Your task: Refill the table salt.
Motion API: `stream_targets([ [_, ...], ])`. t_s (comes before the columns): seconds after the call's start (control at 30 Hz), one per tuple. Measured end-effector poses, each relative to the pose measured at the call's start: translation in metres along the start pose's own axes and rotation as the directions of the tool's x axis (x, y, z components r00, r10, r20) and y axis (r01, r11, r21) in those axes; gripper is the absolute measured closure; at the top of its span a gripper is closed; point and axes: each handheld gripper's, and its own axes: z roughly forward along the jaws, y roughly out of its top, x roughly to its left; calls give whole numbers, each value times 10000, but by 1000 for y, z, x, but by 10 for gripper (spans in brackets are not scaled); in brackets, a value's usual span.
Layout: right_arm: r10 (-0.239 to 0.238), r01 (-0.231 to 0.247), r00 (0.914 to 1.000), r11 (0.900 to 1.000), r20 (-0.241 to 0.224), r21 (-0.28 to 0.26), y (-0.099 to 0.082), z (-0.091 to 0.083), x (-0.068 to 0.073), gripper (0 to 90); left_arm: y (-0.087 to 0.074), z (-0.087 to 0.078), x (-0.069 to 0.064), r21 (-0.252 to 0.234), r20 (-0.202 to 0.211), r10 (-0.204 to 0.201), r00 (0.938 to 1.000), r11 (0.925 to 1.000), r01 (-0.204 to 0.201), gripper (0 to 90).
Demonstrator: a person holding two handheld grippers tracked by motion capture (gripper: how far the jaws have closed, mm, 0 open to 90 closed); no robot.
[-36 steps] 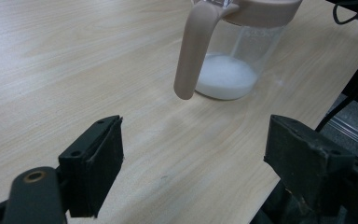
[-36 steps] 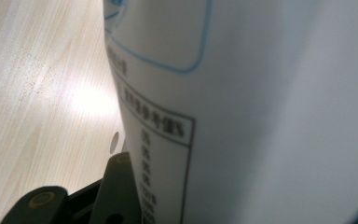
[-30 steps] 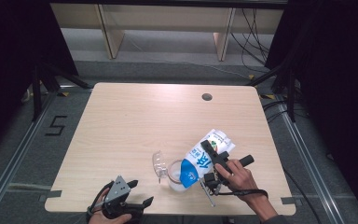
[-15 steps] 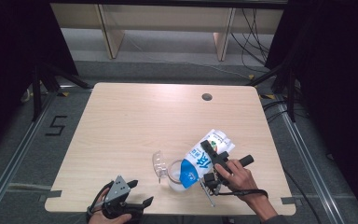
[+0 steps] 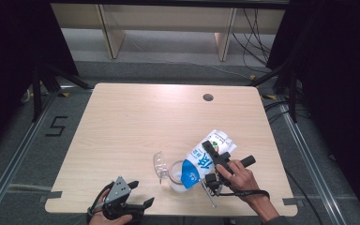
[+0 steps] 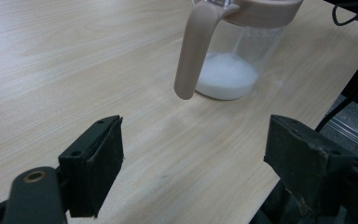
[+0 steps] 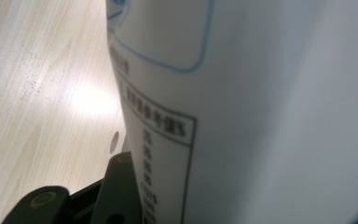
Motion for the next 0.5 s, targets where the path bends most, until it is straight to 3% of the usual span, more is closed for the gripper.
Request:
stream_targets([
  [0.03,-3,3,10000,10000,1,1,0,0,0,608,0,1,-2,-220,80,-232,9997,9995,234,188],
  [0.1,288,-287,9996,9996,-82,72,0,0,3,608,0,1,-2,-196,88,-205,9998,9996,207,188],
  [0.5,266,-266,9996,9996,5,58,0,0,3,611,0,1,-2,-168,136,-209,9997,9996,211,188],
])
